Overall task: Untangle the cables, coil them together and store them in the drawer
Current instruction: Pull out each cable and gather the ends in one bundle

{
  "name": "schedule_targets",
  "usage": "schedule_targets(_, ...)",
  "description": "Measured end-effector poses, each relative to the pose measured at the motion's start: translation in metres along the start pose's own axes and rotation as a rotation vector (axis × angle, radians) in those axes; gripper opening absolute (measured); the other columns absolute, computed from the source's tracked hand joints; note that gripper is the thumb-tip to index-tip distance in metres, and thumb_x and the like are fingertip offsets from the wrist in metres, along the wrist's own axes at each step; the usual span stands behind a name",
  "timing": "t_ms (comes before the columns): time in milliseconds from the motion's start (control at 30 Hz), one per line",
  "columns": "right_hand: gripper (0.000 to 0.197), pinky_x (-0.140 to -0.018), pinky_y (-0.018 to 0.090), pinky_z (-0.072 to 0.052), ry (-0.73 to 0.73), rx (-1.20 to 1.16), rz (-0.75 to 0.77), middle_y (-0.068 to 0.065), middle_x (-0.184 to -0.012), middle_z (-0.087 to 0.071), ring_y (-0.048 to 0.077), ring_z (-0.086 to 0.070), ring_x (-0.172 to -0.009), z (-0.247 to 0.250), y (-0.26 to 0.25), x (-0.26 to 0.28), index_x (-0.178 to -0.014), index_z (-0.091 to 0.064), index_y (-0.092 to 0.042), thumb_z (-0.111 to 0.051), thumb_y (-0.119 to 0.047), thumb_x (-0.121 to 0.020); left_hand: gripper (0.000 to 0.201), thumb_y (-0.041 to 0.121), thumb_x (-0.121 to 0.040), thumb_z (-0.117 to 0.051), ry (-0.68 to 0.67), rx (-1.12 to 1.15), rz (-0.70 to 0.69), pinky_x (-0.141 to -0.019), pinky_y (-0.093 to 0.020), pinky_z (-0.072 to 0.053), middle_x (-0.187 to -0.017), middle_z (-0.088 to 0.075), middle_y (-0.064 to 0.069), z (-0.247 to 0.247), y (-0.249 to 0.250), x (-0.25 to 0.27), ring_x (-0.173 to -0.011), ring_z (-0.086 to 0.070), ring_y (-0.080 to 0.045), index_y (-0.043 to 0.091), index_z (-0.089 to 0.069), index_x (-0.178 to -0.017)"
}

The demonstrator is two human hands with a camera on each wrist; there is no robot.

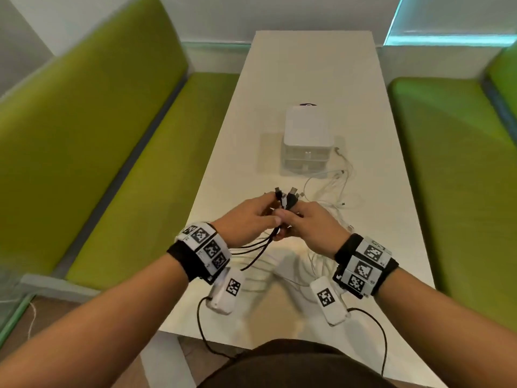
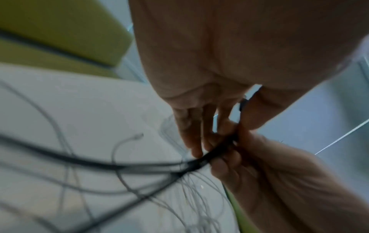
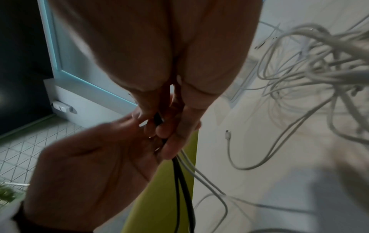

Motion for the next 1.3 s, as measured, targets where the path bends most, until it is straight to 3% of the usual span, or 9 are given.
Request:
schedule_targets(100,0.027,-0.071,0.035,-0.058,0.046,0.12,0.022,0.013,-0.071,-0.07,0.026,-0.067,-0.065,0.007,-0.001,0.006,-0.087,-0.075,-0.009,-0.061,-0.029,-0.1,0.057,0.01,-0.084,-0.06,-0.058,0.157,0.097,-0.083,-0.05,-0.058,-0.114,-0.066,-0.011,-0.024,-0.001,-0.006,-0.09,-0.073,-0.028,0.018,-0.04,-0.136)
schedule_targets(200,0.038,-0.056,0.017,-0.041,0.052,0.341,0.037,-0.008,-0.048,-0.057,0.004,-0.051,-0.048,0.01,-0.006,0.016,-0.062,-0.068,-0.032,-0.061,-0.037,-0.099,0.034,0.004,-0.093,-0.048,-0.014,0.078,0.082,-0.063,-0.036,-0.053,-0.095,-0.068,0.0,-0.037,0.001,-0.007,-0.068,-0.069,-0.018,0.015,-0.045,-0.124)
schedule_targets(300,0.023,-0.053,0.027,-0.049,0.14,0.351,0.022,0.0,-0.053,-0.061,0.011,-0.057,-0.046,0.016,-0.007,0.016,-0.08,-0.075,-0.021,-0.073,-0.042,-0.089,0.016,0.018,-0.093,-0.045,0.036,-0.159,0.07,-0.069,-0.039,-0.047,-0.092,-0.064,-0.001,-0.034,-0.003,-0.007,-0.079,-0.062,-0.021,0.024,-0.043,-0.108)
schedule_targets(400,0.031,-0.046,0.03,-0.053,0.209,0.233,-0.061,0.013,-0.07,-0.062,0.021,-0.063,-0.048,0.029,0.004,0.017,-0.101,-0.07,-0.014,-0.084,-0.033,-0.081,0.019,0.032,-0.103,-0.038,0.04,-0.59,0.098,-0.069,-0.04,-0.044,-0.096,-0.065,-0.01,-0.021,-0.013,-0.001,-0.085,-0.061,-0.031,0.02,-0.041,-0.118)
schedule_targets(567,0.029,-0.065,0.027,-0.052,-0.274,0.823,-0.258,-0.001,-0.084,-0.071,0.019,-0.068,-0.074,-0.002,0.048,0.03,-0.092,-0.07,-0.018,-0.084,-0.039,-0.078,0.016,0.031,-0.106,-0.034,0.036,-0.984,0.135,-0.064,-0.043,-0.047,-0.091,-0.06,-0.006,-0.01,-0.035,0.006,-0.075,-0.057,-0.03,0.02,-0.045,-0.104)
schedule_targets(833,0.01,-0.06,0.032,-0.052,-0.496,1.348,-0.203,0.012,-0.082,-0.066,0.029,-0.062,-0.07,-0.027,0.074,0.036,-0.087,-0.072,-0.006,-0.065,-0.011,-0.082,0.018,0.014,-0.1,-0.047,0.093,-0.785,0.156,-0.061,-0.026,-0.037,-0.092,-0.07,0.007,0.005,-0.032,0.004,-0.075,-0.056,-0.014,0.02,-0.064,-0.097)
schedule_targets(967,0.017,-0.052,0.032,-0.045,-0.423,1.32,-0.17,0.006,-0.064,-0.056,0.026,-0.053,-0.057,-0.023,0.067,0.03,-0.066,-0.059,-0.008,-0.064,-0.023,-0.073,0.017,0.023,-0.103,-0.048,0.156,-0.593,0.167,-0.057,-0.026,-0.036,-0.082,-0.064,0.004,0.013,-0.022,0.008,-0.07,-0.055,-0.017,0.017,-0.06,-0.092)
schedule_targets(1133,0.025,-0.073,0.037,-0.056,-0.443,1.285,-0.172,0.008,-0.093,-0.069,0.03,-0.065,-0.083,-0.022,0.067,0.032,-0.098,-0.071,-0.013,-0.066,-0.024,-0.076,0.019,0.029,-0.104,-0.043,0.15,-0.369,0.199,-0.065,-0.034,-0.038,-0.084,-0.059,-0.002,0.008,-0.024,0.01,-0.074,-0.052,-0.02,0.013,-0.052,-0.106)
schedule_targets(1300,0.021,-0.052,0.028,-0.036,-0.447,1.248,-0.134,0.015,-0.074,-0.062,0.03,-0.054,-0.065,-0.032,0.076,0.042,-0.084,-0.071,-0.001,-0.056,-0.013,-0.093,0.01,0.024,-0.097,-0.052,0.138,-0.144,0.192,-0.078,-0.032,-0.042,-0.096,-0.059,0.001,-0.006,-0.03,0.006,-0.084,-0.053,-0.016,0.033,-0.056,-0.1)
Point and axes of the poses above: each hand's wrist, its own x-axis away from the middle knuckle, its own z-axis out of the back of the hand, y = z × x, the point moved 5 cm from there along -x, towards the middle knuckle
